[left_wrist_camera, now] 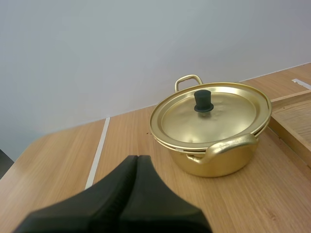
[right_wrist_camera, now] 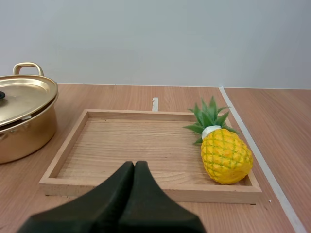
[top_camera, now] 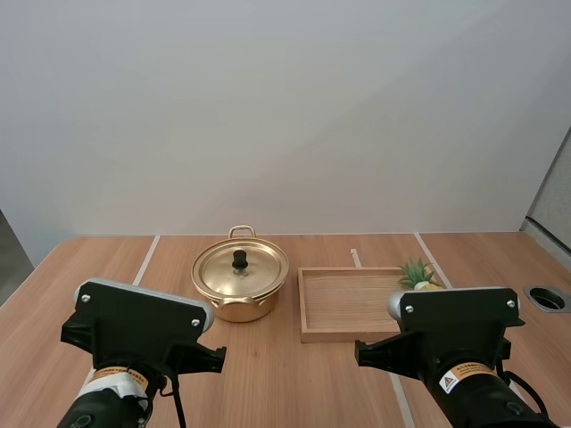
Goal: Open the pot, put the pineapple inside, and close it
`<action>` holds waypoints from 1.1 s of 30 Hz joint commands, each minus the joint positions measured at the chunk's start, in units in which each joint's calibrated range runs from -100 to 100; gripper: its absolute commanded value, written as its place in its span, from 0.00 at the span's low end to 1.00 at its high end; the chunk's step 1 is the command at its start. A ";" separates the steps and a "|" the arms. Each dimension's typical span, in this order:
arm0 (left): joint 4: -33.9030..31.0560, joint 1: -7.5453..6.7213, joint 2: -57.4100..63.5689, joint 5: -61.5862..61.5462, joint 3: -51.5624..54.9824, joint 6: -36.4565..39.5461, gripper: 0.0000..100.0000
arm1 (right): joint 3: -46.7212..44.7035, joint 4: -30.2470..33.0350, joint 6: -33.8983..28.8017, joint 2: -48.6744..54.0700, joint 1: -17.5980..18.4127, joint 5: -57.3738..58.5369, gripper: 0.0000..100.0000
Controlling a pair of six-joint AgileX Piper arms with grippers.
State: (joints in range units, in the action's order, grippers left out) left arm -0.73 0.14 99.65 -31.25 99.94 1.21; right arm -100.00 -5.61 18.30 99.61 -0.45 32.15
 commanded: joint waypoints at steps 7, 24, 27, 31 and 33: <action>-0.33 -0.19 0.35 1.87 0.06 0.15 0.00 | 0.00 -0.11 0.40 0.39 0.04 -1.14 0.00; -0.33 -0.19 0.35 1.87 0.06 0.15 0.00 | 0.00 -0.11 0.40 0.39 0.04 -1.14 0.00; -0.33 -0.19 0.35 1.87 0.06 0.15 0.00 | 0.00 -0.11 0.40 0.39 0.04 -1.14 0.00; -0.33 -0.19 0.35 1.87 0.06 0.15 0.00 | 0.00 -1.35 0.40 0.39 0.04 -1.14 0.00; -0.33 -0.19 0.35 1.87 0.06 0.15 0.00 | 0.00 -2.49 0.40 0.39 0.04 -1.14 0.00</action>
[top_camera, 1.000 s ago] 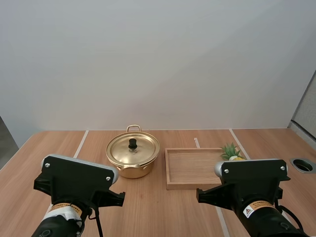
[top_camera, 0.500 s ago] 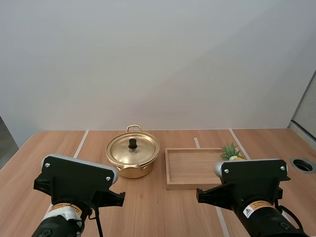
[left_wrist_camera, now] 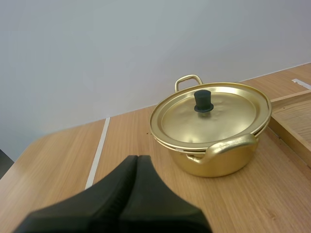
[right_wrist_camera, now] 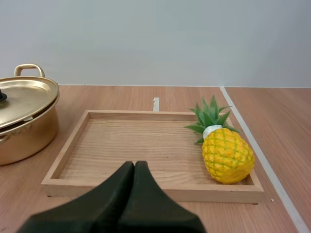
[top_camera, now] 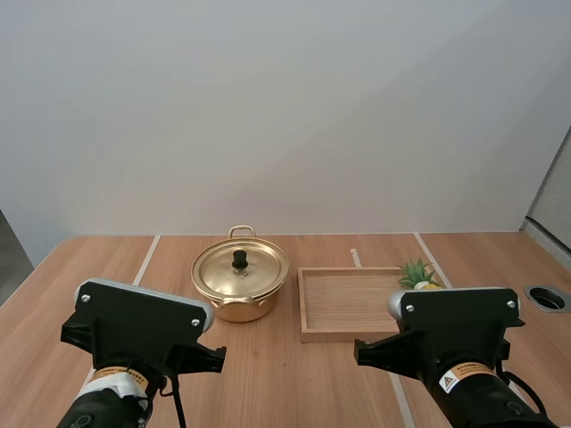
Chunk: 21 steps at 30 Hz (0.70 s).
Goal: Open the pot, put the pineapple inside, and close it
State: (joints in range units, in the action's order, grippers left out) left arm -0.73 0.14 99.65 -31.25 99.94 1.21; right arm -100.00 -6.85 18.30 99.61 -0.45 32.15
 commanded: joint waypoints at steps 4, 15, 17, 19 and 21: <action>0.73 -0.19 0.35 2.48 0.06 0.15 0.00 | 0.00 -2.75 0.40 0.39 0.04 -1.29 0.00; 2.17 -0.19 0.35 31.86 0.06 0.13 0.00 | 0.00 -2.18 0.40 0.39 0.04 -24.24 0.00; 1.96 -0.19 0.35 31.25 0.06 0.13 0.00 | 0.00 -2.18 0.84 0.39 0.04 -26.50 0.00; 1.04 -0.19 0.35 31.25 0.06 0.13 0.00 | 0.00 -2.18 1.11 0.39 0.04 -30.46 0.00; 0.73 -0.19 0.35 32.17 0.06 0.13 0.00 | 0.00 -2.18 1.11 0.39 0.04 -35.88 0.00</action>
State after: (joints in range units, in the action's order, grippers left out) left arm 0.00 0.14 99.65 -1.66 99.99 1.21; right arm -100.00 -9.34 18.81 99.61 -0.45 3.40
